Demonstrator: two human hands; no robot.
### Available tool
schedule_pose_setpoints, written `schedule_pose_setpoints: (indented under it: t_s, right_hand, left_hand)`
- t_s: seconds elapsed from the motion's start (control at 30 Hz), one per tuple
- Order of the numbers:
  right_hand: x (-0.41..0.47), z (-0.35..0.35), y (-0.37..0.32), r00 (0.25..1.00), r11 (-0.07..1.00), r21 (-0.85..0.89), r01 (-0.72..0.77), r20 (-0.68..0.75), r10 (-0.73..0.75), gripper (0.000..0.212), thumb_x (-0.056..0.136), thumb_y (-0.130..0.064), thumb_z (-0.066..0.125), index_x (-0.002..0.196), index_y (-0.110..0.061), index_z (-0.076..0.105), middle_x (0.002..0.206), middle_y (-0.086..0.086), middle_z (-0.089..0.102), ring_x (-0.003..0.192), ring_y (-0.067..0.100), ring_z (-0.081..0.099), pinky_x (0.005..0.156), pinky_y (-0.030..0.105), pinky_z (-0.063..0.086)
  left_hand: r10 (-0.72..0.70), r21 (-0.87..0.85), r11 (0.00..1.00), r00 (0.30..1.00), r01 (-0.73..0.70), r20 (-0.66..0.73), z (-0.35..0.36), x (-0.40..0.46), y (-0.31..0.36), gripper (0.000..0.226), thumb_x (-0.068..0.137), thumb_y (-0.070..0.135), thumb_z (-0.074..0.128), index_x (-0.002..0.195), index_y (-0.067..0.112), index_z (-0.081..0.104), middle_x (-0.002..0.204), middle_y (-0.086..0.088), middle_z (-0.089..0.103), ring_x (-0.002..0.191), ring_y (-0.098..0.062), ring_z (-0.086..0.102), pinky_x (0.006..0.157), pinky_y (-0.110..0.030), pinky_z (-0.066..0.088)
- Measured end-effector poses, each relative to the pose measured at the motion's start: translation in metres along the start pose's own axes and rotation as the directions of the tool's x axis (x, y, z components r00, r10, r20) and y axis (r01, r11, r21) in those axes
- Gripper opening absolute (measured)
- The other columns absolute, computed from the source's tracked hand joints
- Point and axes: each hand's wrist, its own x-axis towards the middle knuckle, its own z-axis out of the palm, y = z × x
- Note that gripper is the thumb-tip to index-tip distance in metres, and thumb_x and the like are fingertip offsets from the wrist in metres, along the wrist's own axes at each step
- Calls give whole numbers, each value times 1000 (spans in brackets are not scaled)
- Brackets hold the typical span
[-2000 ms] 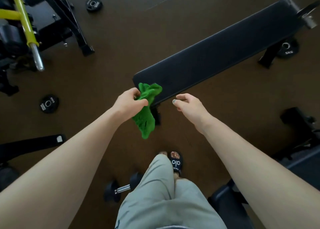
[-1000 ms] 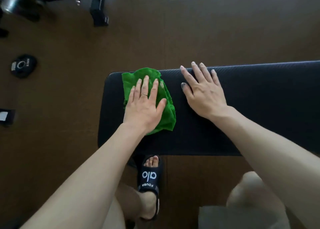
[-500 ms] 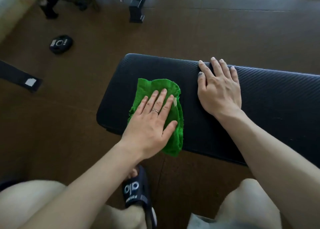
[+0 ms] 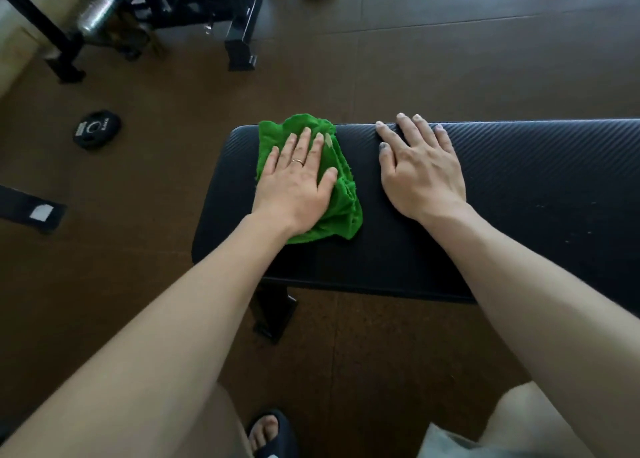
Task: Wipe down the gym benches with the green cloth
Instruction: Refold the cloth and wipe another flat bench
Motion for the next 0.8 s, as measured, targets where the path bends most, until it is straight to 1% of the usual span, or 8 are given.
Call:
schedule_pose_setpoints:
  t_s: [0.17, 0.27, 0.37, 0.47, 0.6, 0.67, 0.73, 0.8]
  right_hand:
    - [-6, 1, -1, 999, 999, -45, -14, 29, 15, 57, 107, -47, 14, 163, -37, 19, 173, -3, 13, 160, 15, 4, 130, 41, -1]
    - [-5, -1, -7, 999, 997, -65, -30, 42, 33, 57, 107, -48, 12, 164, -37, 17, 173, -3, 11, 160, 14, 3, 130, 41, -1]
    - [-4, 1, -12, 999, 995, -85, -44, 16, 46, 57, 108, -47, 14, 163, -37, 20, 173, -3, 14, 160, 14, 5, 130, 41, 1]
    - [-3, 0, -14, 998, 994, -97, -56, 18, 58, 56, 109, -45, 16, 164, -36, 20, 173, -3, 14, 160, 15, 6, 130, 41, 1]
    - [-7, -4, -34, 988, 978, -168, -121, 80, 136, 59, 110, -43, 13, 166, -25, 14, 174, 4, 8, 160, 20, 3, 129, 45, -2]
    - [-12, -1, -58, 973, 975, -86, -205, 89, 212, 61, 109, -43, 14, 166, -19, 14, 174, 7, 5, 160, 21, 0, 129, 46, -5]
    - [-20, 6, -82, 972, 978, -9, -208, 106, 208, 62, 109, -44, 14, 166, -19, 13, 174, 6, 1, 160, 20, -4, 129, 46, -7]
    - [-30, 17, -93, 983, 985, -26, -170, 71, 172, 62, 109, -44, 14, 166, -21, 8, 174, 3, -2, 160, 18, -7, 129, 46, -8]
  left_hand:
    - [83, -9, 997, 996, -83, 27, 12, -93, -40, 67, 106, 59, 16, 165, 35, -8, 171, 13, -17, 157, -6, -19, 128, -34, -11]
    - [40, -44, 998, 999, -39, 7, 5, -67, -63, 65, 107, 58, 18, 165, 36, -3, 173, 12, -12, 158, -8, -14, 129, -33, -8]
    - [-17, -35, 999, 999, 15, -42, 1, -15, -66, 63, 109, 55, 17, 166, 33, 1, 174, 7, -7, 160, -12, -8, 130, -36, -4]
    - [-32, -32, 999, 999, 31, -38, -6, 23, -65, 63, 109, 54, 16, 166, 30, 3, 175, 5, -4, 160, -15, -5, 130, -38, -3]
    - [14, -40, 999, 1000, -14, 6, -6, -15, -65, 68, 108, 56, 15, 166, 25, -3, 174, 1, -11, 160, -17, -11, 129, -40, -7]
    - [63, -35, 997, 998, -63, 2, 2, -56, -72, 70, 108, 57, 17, 166, 27, -6, 173, 3, -14, 159, -15, -13, 129, -40, -8]
    - [94, -56, 994, 996, -93, 10, 4, -70, -85, 69, 107, 58, 19, 166, 32, -5, 173, 8, -13, 159, -12, -14, 129, -38, -8]
    - [87, -68, 994, 996, -87, -3, 0, -48, -93, 67, 107, 59, 19, 166, 35, -1, 173, 9, -11, 159, -11, -11, 129, -37, -6]
